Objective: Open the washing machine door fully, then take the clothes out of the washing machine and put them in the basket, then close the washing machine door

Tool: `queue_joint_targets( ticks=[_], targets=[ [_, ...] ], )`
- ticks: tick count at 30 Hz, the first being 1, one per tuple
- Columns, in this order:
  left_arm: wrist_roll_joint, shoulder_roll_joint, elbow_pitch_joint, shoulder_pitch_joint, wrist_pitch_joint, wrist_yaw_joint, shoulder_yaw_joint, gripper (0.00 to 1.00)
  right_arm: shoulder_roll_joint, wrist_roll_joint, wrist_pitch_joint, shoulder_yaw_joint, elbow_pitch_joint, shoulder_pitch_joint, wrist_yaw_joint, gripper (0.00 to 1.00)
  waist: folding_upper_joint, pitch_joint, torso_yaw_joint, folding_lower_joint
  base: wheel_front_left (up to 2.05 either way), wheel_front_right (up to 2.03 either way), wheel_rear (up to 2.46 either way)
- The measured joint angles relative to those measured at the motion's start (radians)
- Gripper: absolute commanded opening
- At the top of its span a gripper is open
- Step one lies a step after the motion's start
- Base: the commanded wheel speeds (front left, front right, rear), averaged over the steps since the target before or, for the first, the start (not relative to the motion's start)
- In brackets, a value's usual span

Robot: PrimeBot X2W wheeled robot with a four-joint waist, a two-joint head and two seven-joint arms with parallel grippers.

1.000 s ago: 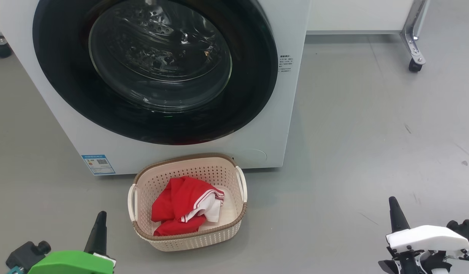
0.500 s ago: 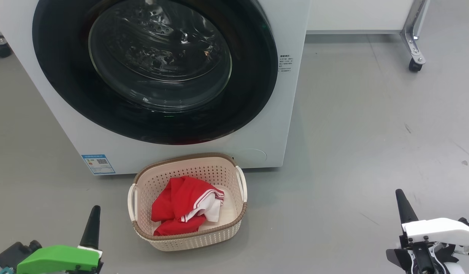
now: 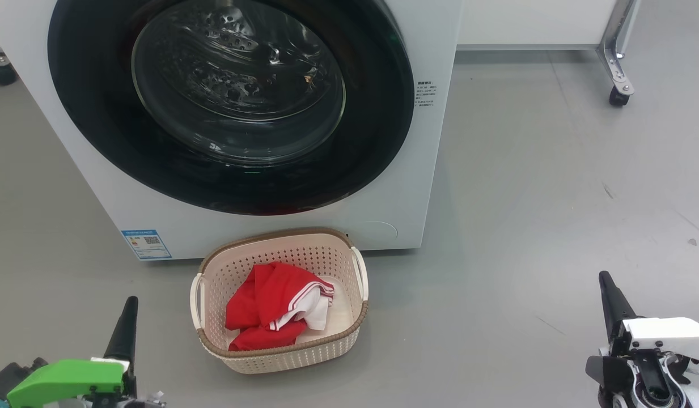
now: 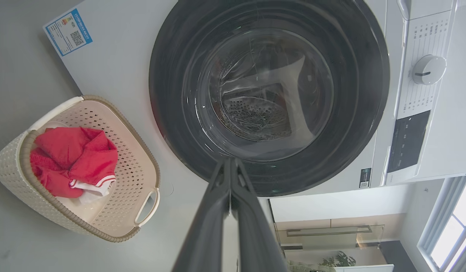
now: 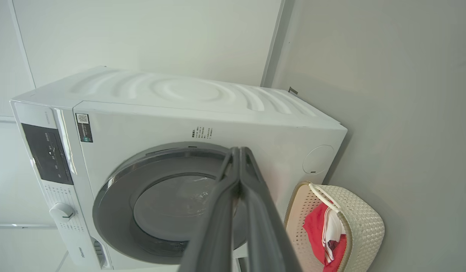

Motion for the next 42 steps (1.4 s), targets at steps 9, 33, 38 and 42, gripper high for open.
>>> queue_joint_targets(
  ticks=[9,33,38,42],
  targets=[
    [-0.097,0.000,0.021,-0.021,0.013,-0.012,0.021,0.00,-0.007,0.093,0.016,-0.022,0.007,-0.019,0.017,0.00,0.0000,0.000,0.000,0.0000,0.00,0.00,0.00],
    [-0.097,0.000,0.032,-0.025,0.016,-0.019,0.023,0.00,-0.007,0.093,0.023,-0.025,0.022,-0.031,0.018,0.00,0.0000,0.000,0.000,0.0000,0.00,0.00,0.00],
    [-0.097,0.000,0.035,-0.026,0.016,-0.020,0.023,0.00,-0.007,0.093,0.023,-0.026,0.023,-0.031,0.018,0.00,0.0000,0.000,0.000,0.0000,0.00,0.00,0.00],
    [-0.097,0.000,0.037,-0.026,0.016,-0.020,0.024,0.00,-0.007,0.093,0.023,-0.026,0.024,-0.031,0.018,0.00,0.0000,0.000,0.000,0.0000,0.00,0.00,0.00]
  ],
)
